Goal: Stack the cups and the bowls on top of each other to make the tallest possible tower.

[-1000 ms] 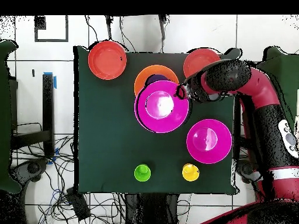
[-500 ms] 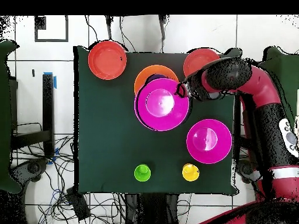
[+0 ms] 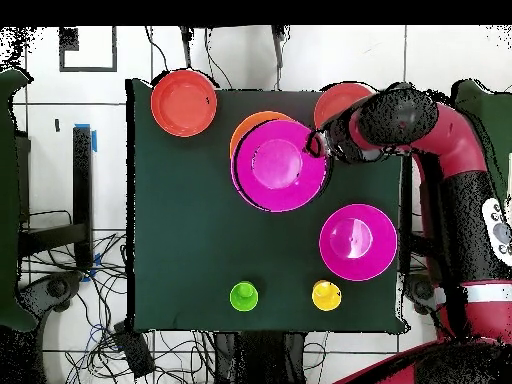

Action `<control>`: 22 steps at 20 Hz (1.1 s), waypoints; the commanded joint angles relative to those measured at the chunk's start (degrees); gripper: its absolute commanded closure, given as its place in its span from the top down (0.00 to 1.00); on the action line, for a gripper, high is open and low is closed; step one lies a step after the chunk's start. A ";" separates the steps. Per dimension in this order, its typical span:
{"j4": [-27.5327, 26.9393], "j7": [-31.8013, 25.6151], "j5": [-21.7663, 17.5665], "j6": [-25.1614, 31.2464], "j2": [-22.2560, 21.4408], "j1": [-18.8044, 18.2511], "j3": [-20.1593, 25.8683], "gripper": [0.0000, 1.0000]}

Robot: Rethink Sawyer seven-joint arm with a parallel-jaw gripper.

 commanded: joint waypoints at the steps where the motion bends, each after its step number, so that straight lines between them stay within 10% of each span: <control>1: -4.43 -13.33 -2.77 3.68 0.72 3.36 -1.49 0.00; 7: -3.45 -13.34 -2.11 1.98 1.11 2.88 -1.09 0.00; 8: -2.75 -12.65 -1.66 0.67 1.16 2.41 -0.86 1.00; 22: -2.33 -11.04 -0.83 0.37 1.28 2.38 -0.92 1.00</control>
